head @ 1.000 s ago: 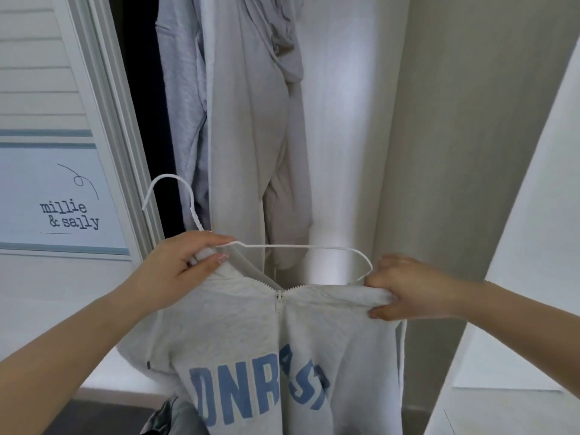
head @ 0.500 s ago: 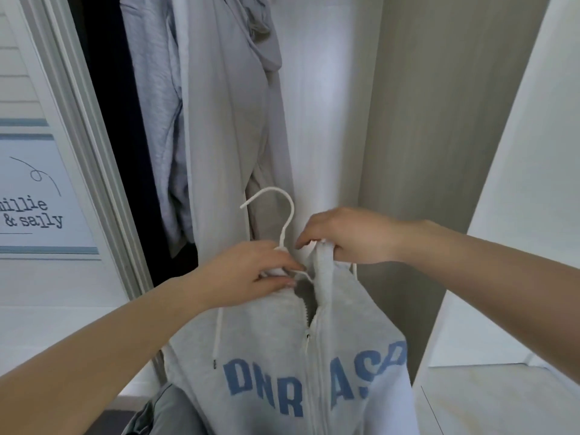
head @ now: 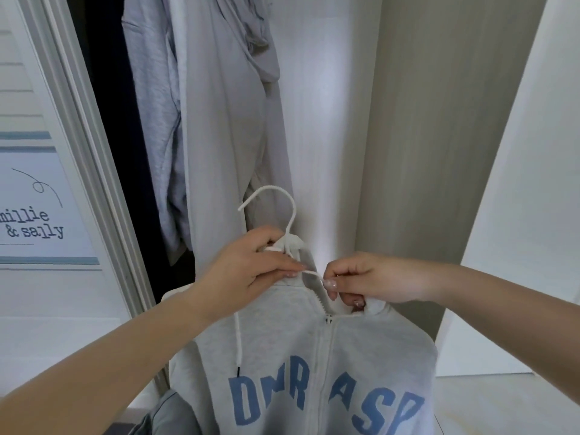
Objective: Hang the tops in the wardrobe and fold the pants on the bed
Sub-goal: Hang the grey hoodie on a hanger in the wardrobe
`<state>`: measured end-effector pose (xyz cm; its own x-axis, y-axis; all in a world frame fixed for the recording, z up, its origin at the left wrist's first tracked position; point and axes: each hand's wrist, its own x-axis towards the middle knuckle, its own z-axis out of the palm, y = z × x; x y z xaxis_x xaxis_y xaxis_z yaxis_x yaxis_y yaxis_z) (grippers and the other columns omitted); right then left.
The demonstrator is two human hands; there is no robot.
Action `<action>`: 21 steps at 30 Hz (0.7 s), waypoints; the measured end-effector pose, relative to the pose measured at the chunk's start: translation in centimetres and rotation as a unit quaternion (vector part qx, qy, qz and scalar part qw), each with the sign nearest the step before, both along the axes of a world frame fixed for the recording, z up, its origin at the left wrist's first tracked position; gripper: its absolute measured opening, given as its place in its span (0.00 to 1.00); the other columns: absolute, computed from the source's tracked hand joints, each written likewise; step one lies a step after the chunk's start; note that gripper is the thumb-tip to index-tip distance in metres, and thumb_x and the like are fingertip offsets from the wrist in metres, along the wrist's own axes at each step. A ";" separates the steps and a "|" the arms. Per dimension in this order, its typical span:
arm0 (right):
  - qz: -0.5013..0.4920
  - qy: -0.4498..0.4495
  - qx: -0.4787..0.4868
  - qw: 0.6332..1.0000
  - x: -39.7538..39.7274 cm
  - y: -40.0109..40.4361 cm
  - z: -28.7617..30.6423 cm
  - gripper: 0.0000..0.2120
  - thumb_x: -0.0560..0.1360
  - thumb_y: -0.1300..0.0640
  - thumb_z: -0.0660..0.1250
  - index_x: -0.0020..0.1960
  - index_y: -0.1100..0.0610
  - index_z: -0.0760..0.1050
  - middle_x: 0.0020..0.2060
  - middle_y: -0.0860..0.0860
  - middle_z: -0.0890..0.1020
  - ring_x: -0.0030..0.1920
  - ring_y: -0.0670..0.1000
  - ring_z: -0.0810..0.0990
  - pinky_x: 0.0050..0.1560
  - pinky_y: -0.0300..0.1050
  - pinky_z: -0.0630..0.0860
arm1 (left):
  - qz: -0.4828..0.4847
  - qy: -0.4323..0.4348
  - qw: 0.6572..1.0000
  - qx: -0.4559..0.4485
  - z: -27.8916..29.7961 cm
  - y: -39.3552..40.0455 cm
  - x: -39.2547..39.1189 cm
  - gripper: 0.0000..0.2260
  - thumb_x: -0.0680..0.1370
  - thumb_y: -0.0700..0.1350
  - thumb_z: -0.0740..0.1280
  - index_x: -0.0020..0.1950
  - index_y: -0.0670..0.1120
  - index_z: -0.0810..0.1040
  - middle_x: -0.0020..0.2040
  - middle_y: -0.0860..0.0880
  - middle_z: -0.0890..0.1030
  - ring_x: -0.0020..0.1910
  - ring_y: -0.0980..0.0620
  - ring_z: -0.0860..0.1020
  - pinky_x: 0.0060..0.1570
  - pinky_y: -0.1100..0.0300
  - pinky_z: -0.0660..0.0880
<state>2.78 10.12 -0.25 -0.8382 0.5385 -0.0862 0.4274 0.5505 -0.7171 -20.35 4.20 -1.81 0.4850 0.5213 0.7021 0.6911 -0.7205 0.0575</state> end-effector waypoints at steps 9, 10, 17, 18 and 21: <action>-0.103 -0.099 0.034 0.989 2.9 0.4 -1.3 0.17 0.81 0.51 0.56 0.35 0.43 0.75 0.34 0.38 0.75 0.40 0.41 0.73 0.47 0.38 0.69 | 0.028 -0.189 0.980 0.046 1.4 -1.1 -2.8 0.07 0.75 0.44 0.66 0.52 0.50 0.80 0.48 0.52 0.78 0.48 0.64 0.76 0.51 0.74 0.68; -0.109 -0.106 0.049 0.987 3.3 0.4 -1.2 0.18 0.81 0.52 0.56 0.35 0.43 0.74 0.34 0.38 0.75 0.39 0.41 0.73 0.46 0.37 0.69 | 0.037 -0.205 0.978 0.029 1.4 -1.0 -3.3 0.07 0.75 0.43 0.67 0.51 0.52 0.80 0.47 0.53 0.78 0.46 0.64 0.76 0.49 0.74 0.68; -0.212 0.169 0.003 0.963 2.7 -0.3 0.7 0.15 0.78 0.56 0.63 0.33 0.51 0.78 0.29 0.42 0.78 0.31 0.40 0.74 0.35 0.28 0.69 | 0.029 -0.177 0.961 -0.209 -1.4 0.9 -5.1 0.31 0.72 0.55 0.70 0.71 0.63 0.60 0.58 0.60 0.75 0.60 0.61 0.74 0.62 0.69 0.67; -0.218 0.189 -0.011 0.958 2.3 -0.4 0.8 0.16 0.78 0.56 0.63 0.33 0.51 0.78 0.29 0.43 0.79 0.31 0.40 0.74 0.34 0.28 0.69 | 0.042 -0.195 0.958 -0.206 -1.8 1.4 -5.2 0.33 0.71 0.56 0.69 0.72 0.63 0.56 0.60 0.61 0.74 0.63 0.62 0.71 0.64 0.69 0.66; -0.220 0.231 -0.061 0.946 1.5 -0.8 1.7 0.16 0.77 0.56 0.64 0.31 0.51 0.79 0.27 0.45 0.77 0.28 0.40 0.73 0.31 0.29 0.69 | 0.082 -0.218 0.956 -0.180 -1.5 3.0 -4.9 0.29 0.73 0.59 0.65 0.72 0.61 0.60 0.66 0.59 0.70 0.67 0.63 0.67 0.67 0.64 0.64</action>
<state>4.26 9.30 1.45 -0.4989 0.8533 0.1517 0.2206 0.2944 -0.9299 -25.22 7.18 -3.33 0.0786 0.8115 0.5791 0.6472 -0.4834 0.5895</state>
